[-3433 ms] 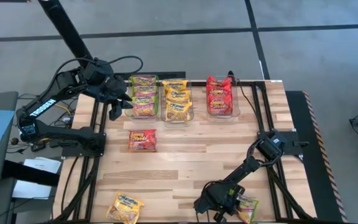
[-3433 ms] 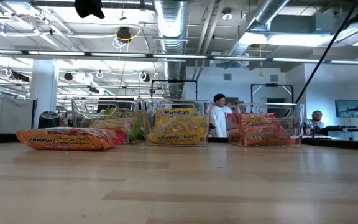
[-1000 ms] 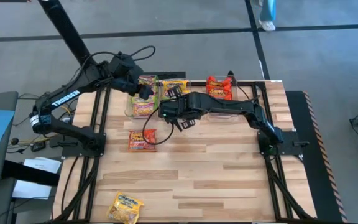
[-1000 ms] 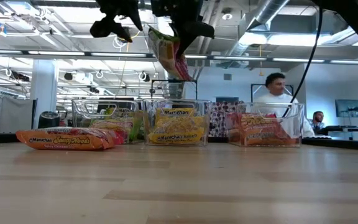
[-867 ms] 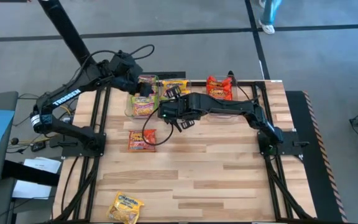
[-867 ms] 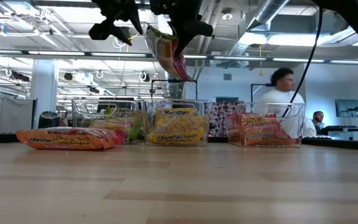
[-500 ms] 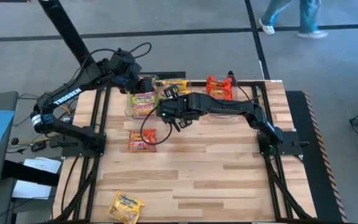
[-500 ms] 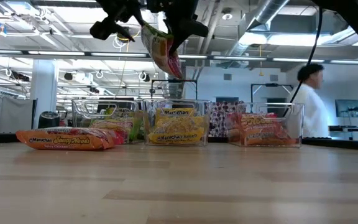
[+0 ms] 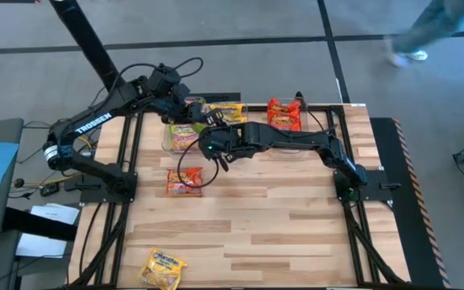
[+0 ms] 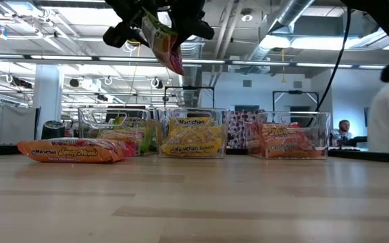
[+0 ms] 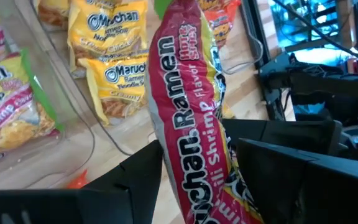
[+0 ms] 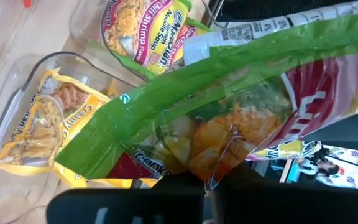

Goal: Sort Maruchan noodles
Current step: Put the green noodle pack into the left transparent bin

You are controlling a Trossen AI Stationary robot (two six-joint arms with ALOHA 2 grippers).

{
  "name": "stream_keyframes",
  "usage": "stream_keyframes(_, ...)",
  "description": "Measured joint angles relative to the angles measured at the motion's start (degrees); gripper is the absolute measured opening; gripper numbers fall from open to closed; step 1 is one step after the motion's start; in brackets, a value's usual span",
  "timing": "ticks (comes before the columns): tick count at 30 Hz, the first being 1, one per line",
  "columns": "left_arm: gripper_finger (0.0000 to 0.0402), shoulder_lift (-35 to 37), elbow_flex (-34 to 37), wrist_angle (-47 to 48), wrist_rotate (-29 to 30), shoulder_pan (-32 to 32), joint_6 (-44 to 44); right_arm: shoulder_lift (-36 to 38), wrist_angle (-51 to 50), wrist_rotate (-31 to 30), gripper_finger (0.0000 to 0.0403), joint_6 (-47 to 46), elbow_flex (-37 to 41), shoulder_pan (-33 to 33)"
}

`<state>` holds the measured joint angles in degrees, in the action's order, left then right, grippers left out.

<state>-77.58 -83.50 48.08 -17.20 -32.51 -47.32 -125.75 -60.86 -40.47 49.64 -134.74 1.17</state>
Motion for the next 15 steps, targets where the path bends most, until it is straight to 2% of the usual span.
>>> stream_keyframes(5,0.0171,-0.5,0.0,0.3,-1.4,0.0,3.6,0.0,0.3,0.0,0.0012,0.0,0.0,0.0)
stream_keyframes(10,0.0113,-0.8,0.0,0.6,-1.4,0.3,5.5,0.0,0.3,-0.2,0.002,0.0,0.0,0.0)
stream_keyframes(15,0.0058,-0.8,0.0,0.5,0.0,0.3,7.4,0.0,0.3,-0.4,0.0046,-3.3,0.0,0.0)
